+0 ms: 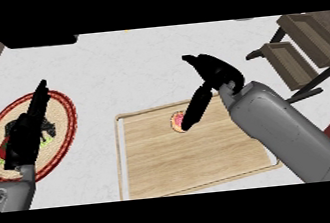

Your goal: Pick the cupcake from the tray and place it in the tiered basket

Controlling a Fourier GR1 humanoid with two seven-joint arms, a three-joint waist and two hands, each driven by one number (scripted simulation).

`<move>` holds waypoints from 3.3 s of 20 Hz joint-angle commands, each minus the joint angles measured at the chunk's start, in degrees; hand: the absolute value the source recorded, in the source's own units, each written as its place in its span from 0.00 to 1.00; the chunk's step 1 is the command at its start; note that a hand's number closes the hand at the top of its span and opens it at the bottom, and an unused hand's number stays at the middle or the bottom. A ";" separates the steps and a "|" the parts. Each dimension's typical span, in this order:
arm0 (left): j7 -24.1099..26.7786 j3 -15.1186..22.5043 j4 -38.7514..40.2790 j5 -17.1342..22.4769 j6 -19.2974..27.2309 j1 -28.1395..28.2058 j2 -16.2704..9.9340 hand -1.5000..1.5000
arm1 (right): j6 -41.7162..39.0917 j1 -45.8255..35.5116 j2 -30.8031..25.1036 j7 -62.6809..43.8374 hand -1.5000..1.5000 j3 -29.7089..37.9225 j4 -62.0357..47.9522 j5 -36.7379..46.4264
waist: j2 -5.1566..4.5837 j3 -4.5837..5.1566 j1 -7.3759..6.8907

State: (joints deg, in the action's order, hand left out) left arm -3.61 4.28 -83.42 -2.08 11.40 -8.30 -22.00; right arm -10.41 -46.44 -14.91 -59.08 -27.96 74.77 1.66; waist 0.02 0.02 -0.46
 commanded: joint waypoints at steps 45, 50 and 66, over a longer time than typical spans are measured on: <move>1.66 -7.23 3.88 -5.88 -6.25 -2.51 5.30 0.50 | -3.14 9.33 14.83 1.87 0.00 -1.58 -9.84 22.66 | -0.07 -0.02 0.13; -0.76 -6.79 -3.54 -7.06 -5.89 2.07 6.08 0.50 | -4.91 8.06 14.88 5.80 0.00 1.28 -15.14 21.39 | -0.04 -0.03 -0.20; 1.58 -7.32 -1.35 -8.28 -6.96 2.95 7.70 0.50 | -1.93 10.78 14.88 10.30 1.00 -3.37 -11.70 19.39 | 0.01 -0.02 0.11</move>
State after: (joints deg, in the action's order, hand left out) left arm -3.36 -3.80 -84.03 -9.43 4.06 -8.11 -15.59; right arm -15.36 -38.31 -0.49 -49.46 -31.84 61.80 21.54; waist 0.19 0.09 -0.35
